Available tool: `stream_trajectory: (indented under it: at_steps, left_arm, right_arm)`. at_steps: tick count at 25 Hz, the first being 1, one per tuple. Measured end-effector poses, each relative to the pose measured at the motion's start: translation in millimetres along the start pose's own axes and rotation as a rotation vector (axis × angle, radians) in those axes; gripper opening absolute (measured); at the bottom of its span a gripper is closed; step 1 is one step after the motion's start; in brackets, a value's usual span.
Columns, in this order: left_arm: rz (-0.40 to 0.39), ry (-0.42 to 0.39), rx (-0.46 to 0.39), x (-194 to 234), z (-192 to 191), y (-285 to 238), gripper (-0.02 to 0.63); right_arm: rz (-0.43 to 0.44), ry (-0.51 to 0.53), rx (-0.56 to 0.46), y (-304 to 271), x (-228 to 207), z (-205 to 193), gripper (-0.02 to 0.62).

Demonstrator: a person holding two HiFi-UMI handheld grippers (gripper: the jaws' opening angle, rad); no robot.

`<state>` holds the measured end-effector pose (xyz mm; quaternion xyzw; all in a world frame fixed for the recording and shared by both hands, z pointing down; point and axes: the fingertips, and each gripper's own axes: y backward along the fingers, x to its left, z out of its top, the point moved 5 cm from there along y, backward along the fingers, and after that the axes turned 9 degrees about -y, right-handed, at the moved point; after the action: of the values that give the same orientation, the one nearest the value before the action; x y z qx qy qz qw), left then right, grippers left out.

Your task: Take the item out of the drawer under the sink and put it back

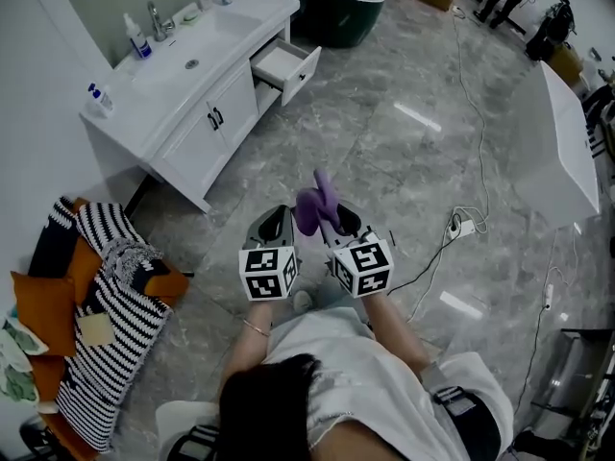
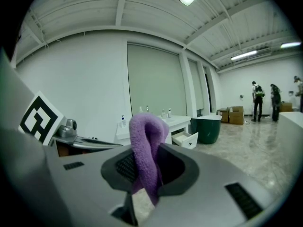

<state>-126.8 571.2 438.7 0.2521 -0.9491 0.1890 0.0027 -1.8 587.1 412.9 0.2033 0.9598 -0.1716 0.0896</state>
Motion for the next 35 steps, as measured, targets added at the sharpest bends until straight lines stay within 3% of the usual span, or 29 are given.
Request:
stream_trajectory:
  at_steps: [16,35]
  left_arm:
    - [0.040,0.010,0.000,7,6,-27,0.003]
    - [0.102,0.027,0.012,16,56,-140,0.003]
  right_arm:
    - [0.034,-0.001,-0.010,-29,-17,13,0.087]
    - [0.079,-0.014,0.011,-108,-108,63,0.087]
